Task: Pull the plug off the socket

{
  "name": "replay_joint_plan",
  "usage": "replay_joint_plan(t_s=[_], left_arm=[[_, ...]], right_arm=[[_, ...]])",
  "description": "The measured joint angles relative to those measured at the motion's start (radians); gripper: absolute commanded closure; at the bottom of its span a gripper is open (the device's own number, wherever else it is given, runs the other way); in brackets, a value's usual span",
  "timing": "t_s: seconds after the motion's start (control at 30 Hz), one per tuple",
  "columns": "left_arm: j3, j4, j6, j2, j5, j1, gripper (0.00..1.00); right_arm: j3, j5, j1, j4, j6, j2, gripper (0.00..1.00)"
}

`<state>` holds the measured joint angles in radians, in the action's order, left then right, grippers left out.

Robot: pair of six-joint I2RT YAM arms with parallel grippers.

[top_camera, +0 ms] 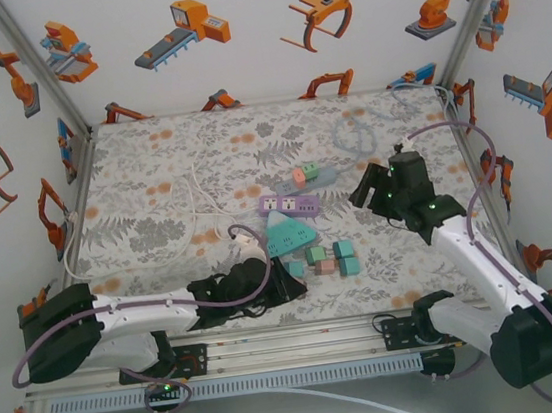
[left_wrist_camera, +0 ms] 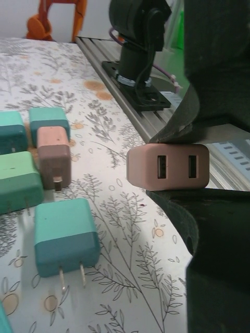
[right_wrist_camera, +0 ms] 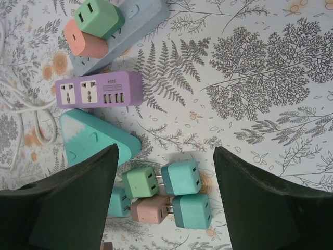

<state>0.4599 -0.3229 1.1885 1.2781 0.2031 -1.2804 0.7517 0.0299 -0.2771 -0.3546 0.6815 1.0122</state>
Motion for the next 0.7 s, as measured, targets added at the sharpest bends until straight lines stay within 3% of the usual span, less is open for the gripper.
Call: replay_joint_plan(t_s=[0.2, 0.47, 0.63, 0.7], left_arm=[[-0.016, -0.003, 0.040, 0.030, 0.039, 0.020, 1.00], [-0.035, -0.090, 0.069, 0.146, -0.020, 0.060, 1.00], [-0.043, -0.156, 0.084, 0.175, -0.050, 0.072, 0.66], [-0.043, -0.164, 0.084, 0.177, -0.055, 0.072, 0.57]], right_arm=[[0.000, -0.011, 0.000, 0.000, 0.000, -0.025, 0.31], [0.000, -0.023, 0.000, -0.006, 0.000, -0.026, 0.31], [0.000, -0.024, 0.000, -0.008, 0.000, -0.026, 0.31], [0.000, -0.025, 0.000, -0.012, 0.000, -0.026, 0.31]])
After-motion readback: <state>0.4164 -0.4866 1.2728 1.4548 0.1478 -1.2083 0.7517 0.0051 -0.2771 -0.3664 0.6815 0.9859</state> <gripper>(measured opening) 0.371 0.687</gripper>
